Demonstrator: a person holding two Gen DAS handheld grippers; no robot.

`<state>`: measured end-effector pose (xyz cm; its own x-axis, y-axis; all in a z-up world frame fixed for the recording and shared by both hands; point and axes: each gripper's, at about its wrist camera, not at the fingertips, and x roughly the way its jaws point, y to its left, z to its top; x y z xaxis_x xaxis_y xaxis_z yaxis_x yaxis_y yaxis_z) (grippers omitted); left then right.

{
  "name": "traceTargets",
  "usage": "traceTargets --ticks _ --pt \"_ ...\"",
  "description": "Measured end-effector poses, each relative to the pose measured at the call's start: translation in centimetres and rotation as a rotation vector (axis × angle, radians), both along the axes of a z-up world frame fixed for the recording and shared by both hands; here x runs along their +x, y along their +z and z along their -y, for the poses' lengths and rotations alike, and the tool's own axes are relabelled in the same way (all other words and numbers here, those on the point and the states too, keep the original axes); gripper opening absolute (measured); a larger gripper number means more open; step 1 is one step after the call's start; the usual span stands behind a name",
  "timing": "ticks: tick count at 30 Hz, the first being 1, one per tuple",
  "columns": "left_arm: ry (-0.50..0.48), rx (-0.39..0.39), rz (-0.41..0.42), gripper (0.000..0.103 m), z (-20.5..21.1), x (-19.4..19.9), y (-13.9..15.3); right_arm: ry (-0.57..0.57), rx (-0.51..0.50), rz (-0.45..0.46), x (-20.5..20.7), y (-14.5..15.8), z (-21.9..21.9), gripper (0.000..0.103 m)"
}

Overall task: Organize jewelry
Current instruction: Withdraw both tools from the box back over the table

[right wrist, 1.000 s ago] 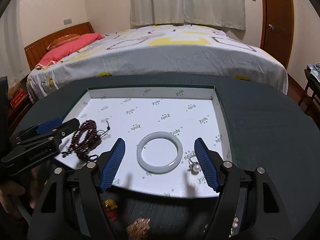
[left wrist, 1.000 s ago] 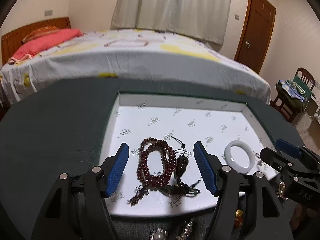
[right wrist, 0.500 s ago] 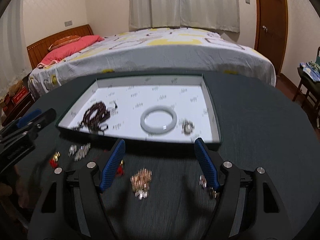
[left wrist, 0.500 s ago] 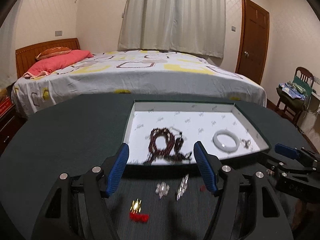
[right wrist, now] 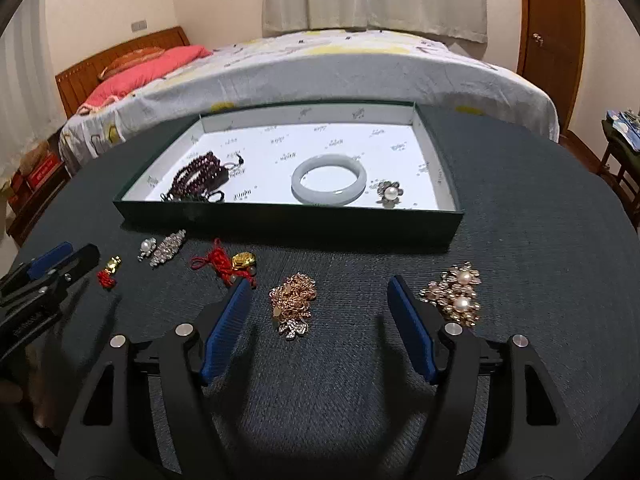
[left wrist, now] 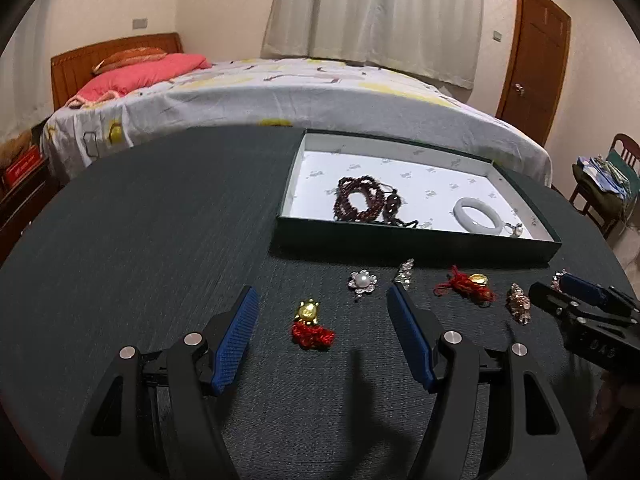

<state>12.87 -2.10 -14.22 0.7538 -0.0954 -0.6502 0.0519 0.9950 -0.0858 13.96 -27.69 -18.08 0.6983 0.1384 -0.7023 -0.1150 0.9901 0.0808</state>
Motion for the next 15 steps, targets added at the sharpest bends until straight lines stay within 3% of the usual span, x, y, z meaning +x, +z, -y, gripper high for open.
traceTargets --ticks 2,10,13,15 --pt "0.004 0.001 -0.004 0.065 -0.1 0.0 -0.2 0.004 -0.003 -0.016 0.5 -0.3 -0.2 0.061" --pt "0.003 0.008 -0.023 0.065 -0.3 0.2 -0.8 0.022 -0.031 -0.08 1.6 -1.6 -1.0 0.059" --pt "0.003 0.004 -0.034 0.065 -0.3 0.3 -0.9 0.023 -0.054 -0.08 1.5 -1.6 -1.1 0.051" --pt "0.003 0.002 -0.041 0.065 -0.3 0.4 -1.0 0.024 -0.068 -0.077 1.5 -1.5 -1.1 0.041"
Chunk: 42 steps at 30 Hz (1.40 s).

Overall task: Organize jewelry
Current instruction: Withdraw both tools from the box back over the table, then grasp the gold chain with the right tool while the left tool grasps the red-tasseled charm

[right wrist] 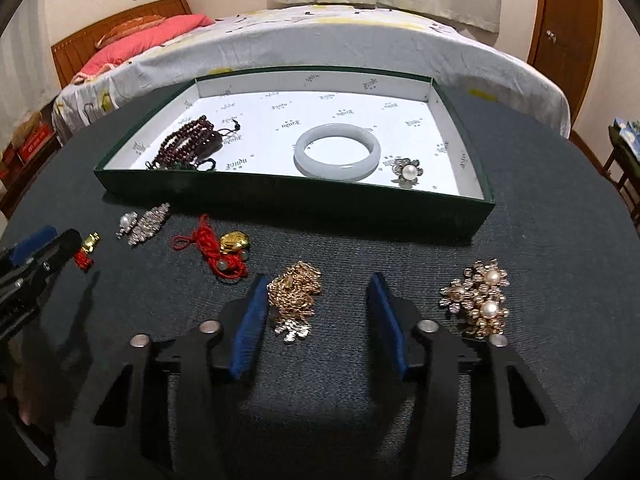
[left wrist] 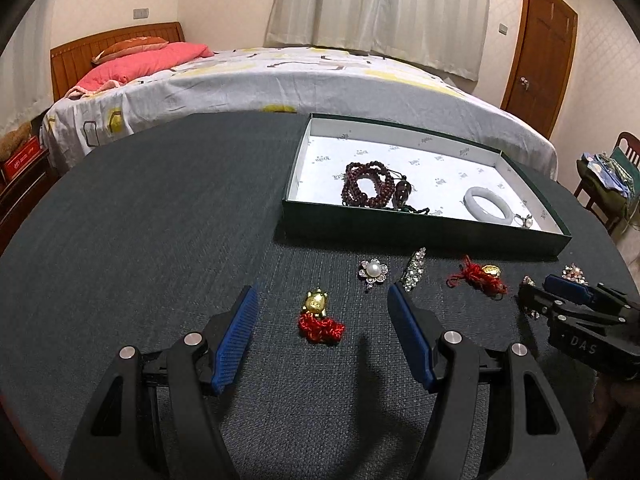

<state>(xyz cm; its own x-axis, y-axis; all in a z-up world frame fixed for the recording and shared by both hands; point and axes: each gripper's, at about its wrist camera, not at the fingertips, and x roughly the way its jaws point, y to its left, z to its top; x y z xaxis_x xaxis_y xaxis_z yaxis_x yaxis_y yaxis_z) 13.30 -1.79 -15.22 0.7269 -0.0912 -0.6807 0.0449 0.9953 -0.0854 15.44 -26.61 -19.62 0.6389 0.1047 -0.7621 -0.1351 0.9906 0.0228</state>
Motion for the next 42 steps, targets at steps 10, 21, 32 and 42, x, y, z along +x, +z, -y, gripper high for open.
traceTargets --ticks 10,21,32,42 --pt "-0.004 -0.032 -0.076 0.064 -0.2 1.1 -0.5 -0.004 0.029 0.006 -0.5 0.3 0.9 0.011" --pt "-0.019 -0.04 -0.139 0.042 -0.1 1.3 -1.4 -0.005 0.064 0.009 -0.8 0.5 1.4 0.011" --pt "-0.025 -0.033 -0.134 0.024 -0.2 1.0 -1.4 -0.006 0.068 0.012 -0.8 0.6 1.5 0.011" --pt "-0.034 -0.04 -0.125 0.016 -0.3 0.7 -1.4 -0.007 0.071 0.013 -0.9 0.6 1.4 0.011"
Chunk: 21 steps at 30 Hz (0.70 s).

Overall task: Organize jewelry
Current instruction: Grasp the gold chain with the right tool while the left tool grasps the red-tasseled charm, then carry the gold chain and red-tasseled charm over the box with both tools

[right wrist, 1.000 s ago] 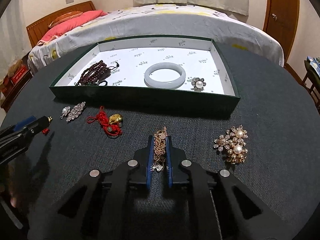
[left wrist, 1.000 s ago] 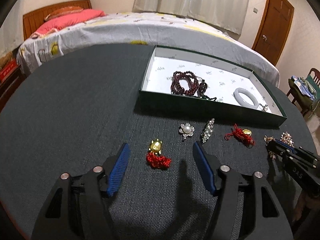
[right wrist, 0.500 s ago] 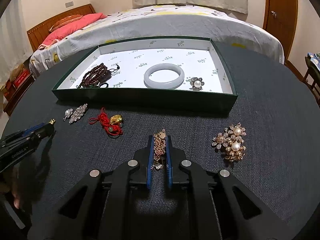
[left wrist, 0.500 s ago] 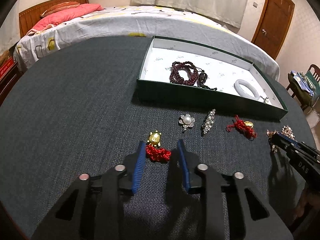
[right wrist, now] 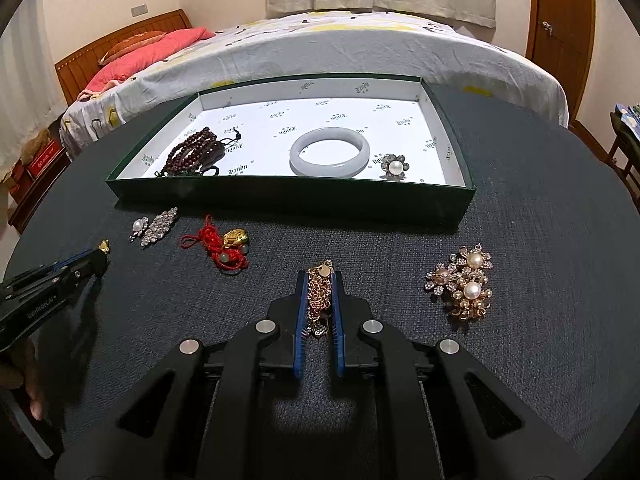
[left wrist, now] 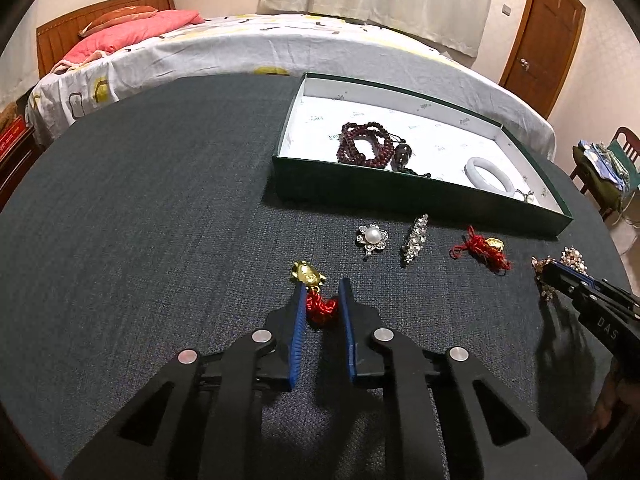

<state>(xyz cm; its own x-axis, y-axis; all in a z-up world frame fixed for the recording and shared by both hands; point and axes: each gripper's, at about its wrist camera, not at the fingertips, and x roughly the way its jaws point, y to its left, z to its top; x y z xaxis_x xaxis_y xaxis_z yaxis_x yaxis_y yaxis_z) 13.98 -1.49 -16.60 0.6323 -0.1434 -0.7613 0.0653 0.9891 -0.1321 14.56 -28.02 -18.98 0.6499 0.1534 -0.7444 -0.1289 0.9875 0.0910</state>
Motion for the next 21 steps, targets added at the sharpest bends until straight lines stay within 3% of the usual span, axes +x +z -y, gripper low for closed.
traceTargets --ticks 21 --pt "-0.006 -0.005 0.056 0.014 0.2 -0.3 1.6 0.008 0.017 0.042 -0.8 1.1 0.0 0.011"
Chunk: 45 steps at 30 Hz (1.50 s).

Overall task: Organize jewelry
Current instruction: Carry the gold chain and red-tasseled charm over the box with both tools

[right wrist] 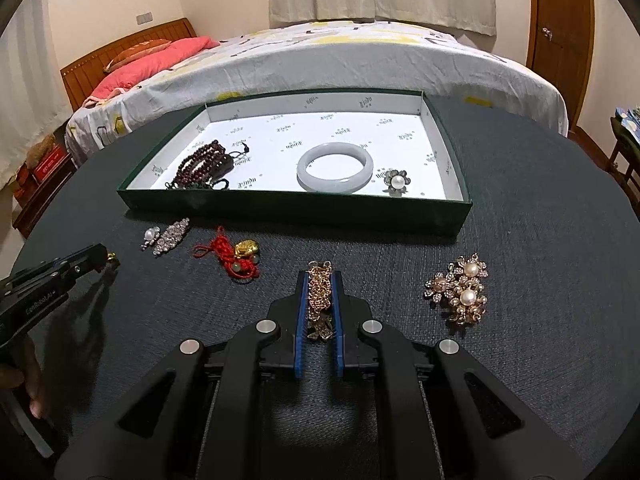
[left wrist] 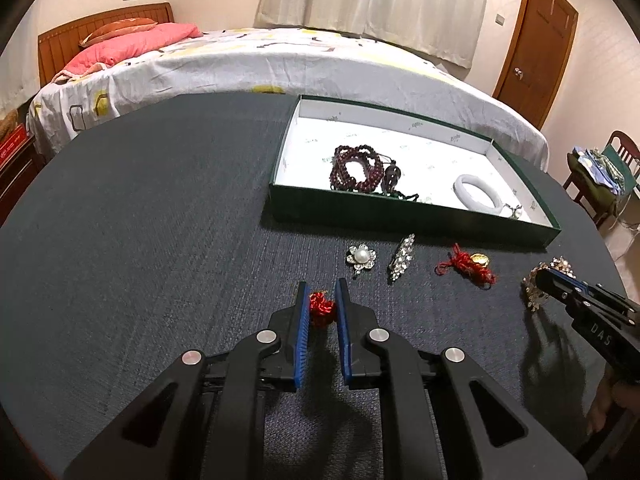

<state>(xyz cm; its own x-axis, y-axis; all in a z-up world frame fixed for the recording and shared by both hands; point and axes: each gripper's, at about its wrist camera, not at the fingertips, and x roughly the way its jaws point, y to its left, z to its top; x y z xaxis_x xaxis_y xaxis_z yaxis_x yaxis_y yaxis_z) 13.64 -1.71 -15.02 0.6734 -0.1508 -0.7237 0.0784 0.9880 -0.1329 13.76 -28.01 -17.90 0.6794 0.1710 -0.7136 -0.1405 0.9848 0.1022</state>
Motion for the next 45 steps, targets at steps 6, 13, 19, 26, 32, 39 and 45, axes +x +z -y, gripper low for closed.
traceTargets --ticks 6,13,19,26,32,39,45 --pt "-0.004 -0.007 0.025 0.013 0.3 -0.1 0.9 -0.001 0.011 0.033 -0.5 1.2 0.1 0.011" --pt "-0.012 -0.013 0.056 0.013 0.6 -0.3 2.1 0.003 0.013 0.06 -0.8 2.2 0.0 0.011" --pt "-0.018 -0.015 0.076 0.013 0.8 -0.2 2.7 0.001 0.018 0.074 -1.0 2.7 0.0 0.01" --pt "-0.033 -0.025 0.112 0.013 1.3 0.1 4.1 0.001 0.029 0.131 -1.3 4.9 0.3 0.01" --pt "-0.063 -0.033 0.168 0.013 2.2 1.2 6.0 0.004 0.024 0.201 -0.5 7.5 0.5 0.01" --pt "-0.096 -0.047 0.248 0.013 3.8 3.5 8.7 0.0 0.012 0.284 1.6 10.0 0.8 0.01" --pt "-0.129 -0.053 0.29 0.013 5.9 6.5 9.9 -0.015 0.003 0.341 4.4 11.7 1.4 0.01"
